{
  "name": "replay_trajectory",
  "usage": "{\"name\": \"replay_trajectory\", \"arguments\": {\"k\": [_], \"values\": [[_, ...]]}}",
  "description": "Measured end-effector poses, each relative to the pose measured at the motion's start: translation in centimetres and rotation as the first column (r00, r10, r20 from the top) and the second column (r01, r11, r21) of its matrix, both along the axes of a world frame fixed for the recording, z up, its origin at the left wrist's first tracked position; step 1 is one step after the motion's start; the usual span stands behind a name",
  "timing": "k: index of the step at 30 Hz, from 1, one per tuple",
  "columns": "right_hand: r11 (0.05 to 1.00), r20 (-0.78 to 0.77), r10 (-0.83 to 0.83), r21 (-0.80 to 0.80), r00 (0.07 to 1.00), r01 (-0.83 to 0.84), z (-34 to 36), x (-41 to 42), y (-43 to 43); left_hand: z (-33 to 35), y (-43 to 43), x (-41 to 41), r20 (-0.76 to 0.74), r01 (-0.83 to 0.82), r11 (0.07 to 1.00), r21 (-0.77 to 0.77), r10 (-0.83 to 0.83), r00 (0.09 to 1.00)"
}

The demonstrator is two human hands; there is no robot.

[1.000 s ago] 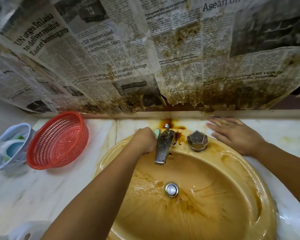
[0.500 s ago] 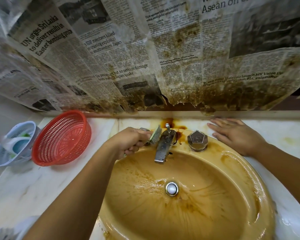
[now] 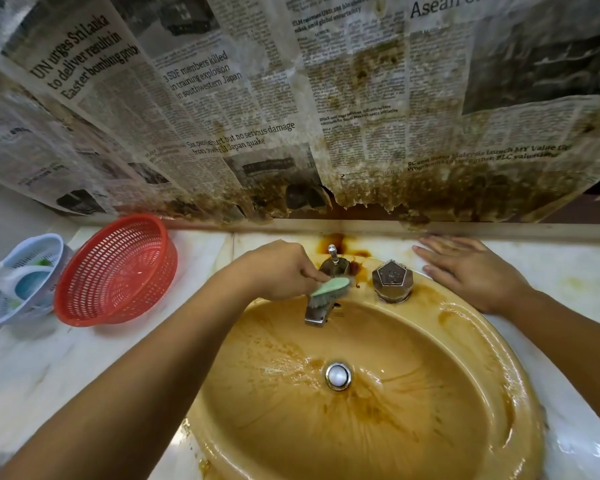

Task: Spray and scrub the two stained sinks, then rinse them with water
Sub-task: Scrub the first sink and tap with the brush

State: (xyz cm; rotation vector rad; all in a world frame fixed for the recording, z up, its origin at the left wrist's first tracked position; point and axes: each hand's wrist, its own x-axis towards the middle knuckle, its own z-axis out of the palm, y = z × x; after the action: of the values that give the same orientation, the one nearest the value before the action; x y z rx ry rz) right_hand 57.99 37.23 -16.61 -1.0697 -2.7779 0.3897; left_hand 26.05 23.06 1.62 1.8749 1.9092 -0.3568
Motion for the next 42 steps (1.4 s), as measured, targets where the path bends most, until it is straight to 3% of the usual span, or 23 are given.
{"name": "replay_trajectory", "arguments": {"k": [4, 9, 13, 17, 22, 26, 29, 34, 39, 42], "values": [[1.000, -0.003, -0.007, 0.006, 1.000, 0.007, -0.1, 0.1, 0.0, -0.9, 1.2, 0.3, -0.070, -0.095, 0.982, 0.165, 0.107, 0.992], [1.000, -0.009, 0.001, 0.001, 1.000, -0.001, -0.2, 0.0, 0.1, 0.8, 1.6, -0.7, 0.008, -0.030, 0.999, -0.044, 0.030, 1.000], [1.000, -0.007, 0.005, 0.010, 1.000, -0.005, -0.4, 0.1, 0.1, -0.8, 1.8, -0.7, 0.001, -0.113, 0.990, 0.082, 0.114, 0.994], [1.000, -0.026, 0.000, 0.015, 1.000, 0.000, -0.1, -0.1, -0.1, -0.2, 0.7, -2.8, 0.189, -0.178, 0.975, -0.134, 0.202, 0.961], [1.000, -0.030, -0.003, 0.019, 1.000, 0.003, 0.2, 0.0, -0.3, -3.1, 1.1, -0.3, 0.227, -0.439, 0.896, 0.063, 0.416, 0.881], [1.000, -0.026, 0.001, 0.015, 1.000, 0.000, 0.2, -0.1, -0.3, -1.5, 1.7, -0.7, 0.243, -0.486, 0.871, -0.076, 0.489, 0.838], [1.000, -0.021, -0.005, 0.014, 1.000, 0.005, 0.2, -0.2, -0.2, -0.6, 1.2, -1.4, 0.276, -0.531, 0.827, -0.185, 0.562, 0.780], [1.000, -0.008, -0.003, 0.005, 1.000, 0.003, 0.3, -0.1, -0.2, -3.3, 0.6, 0.8, 0.392, -0.675, 0.735, -0.072, 0.643, 0.658], [1.000, -0.001, -0.005, 0.001, 1.000, 0.005, 0.3, -0.2, -0.4, -2.0, -3.1, -2.1, 0.491, -0.674, 0.636, -0.376, 0.753, 0.437], [1.000, -0.003, -0.014, 0.005, 1.000, 0.014, 0.4, -0.2, -0.3, -2.9, -3.5, -1.9, 0.500, -0.705, 0.601, -0.376, 0.772, 0.392]]}}
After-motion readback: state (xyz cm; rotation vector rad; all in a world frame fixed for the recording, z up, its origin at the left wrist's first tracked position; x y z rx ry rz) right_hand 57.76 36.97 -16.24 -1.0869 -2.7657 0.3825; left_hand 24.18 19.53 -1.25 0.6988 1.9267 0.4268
